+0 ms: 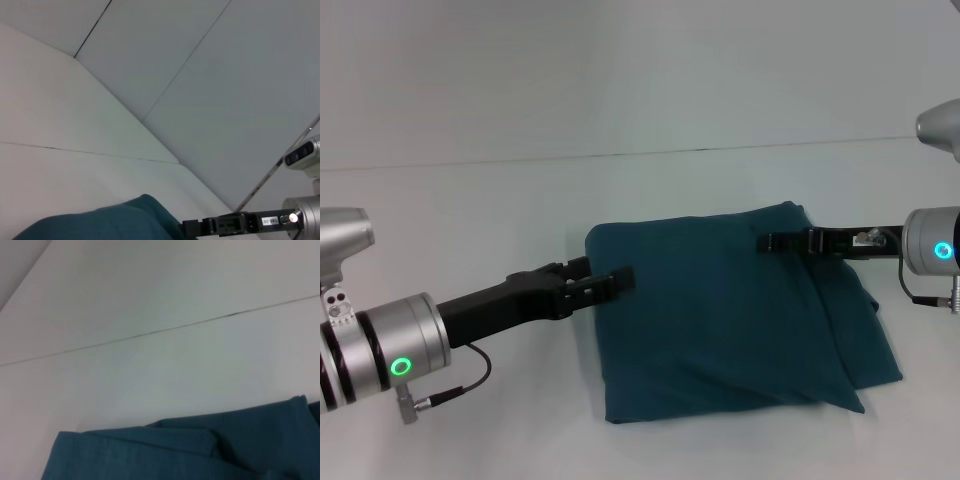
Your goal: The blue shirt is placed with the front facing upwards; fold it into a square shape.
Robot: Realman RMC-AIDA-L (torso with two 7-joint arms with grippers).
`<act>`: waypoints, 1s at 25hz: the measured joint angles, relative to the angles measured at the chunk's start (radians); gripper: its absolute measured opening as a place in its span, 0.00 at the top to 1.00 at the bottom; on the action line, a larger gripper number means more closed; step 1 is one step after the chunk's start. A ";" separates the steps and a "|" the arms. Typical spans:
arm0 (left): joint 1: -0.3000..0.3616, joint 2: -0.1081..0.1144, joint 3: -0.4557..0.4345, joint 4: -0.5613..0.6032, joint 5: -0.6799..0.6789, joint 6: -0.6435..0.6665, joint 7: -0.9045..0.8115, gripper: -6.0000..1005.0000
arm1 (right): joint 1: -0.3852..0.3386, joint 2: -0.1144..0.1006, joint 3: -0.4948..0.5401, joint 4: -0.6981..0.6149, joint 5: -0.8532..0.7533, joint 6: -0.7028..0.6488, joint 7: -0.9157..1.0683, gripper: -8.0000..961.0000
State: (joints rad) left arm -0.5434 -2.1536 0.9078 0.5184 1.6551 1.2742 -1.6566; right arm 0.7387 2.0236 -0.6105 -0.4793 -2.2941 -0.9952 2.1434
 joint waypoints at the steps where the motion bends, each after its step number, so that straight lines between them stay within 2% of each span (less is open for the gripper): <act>1: 0.000 0.000 0.000 0.000 0.000 0.000 0.000 0.04 | 0.000 0.000 0.000 0.000 0.000 0.000 0.000 0.09; 11: -0.003 0.000 -0.001 -0.003 0.000 -0.016 0.000 0.04 | -0.001 0.007 0.000 0.002 -0.004 0.004 0.006 0.19; 25: -0.006 0.000 -0.001 -0.003 0.000 -0.022 0.000 0.04 | -0.029 -0.002 -0.009 0.002 -0.005 -0.005 0.022 0.19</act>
State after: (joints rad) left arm -0.5498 -2.1537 0.9065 0.5154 1.6550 1.2521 -1.6566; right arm 0.7099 2.0212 -0.6196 -0.4770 -2.2996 -1.0006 2.1657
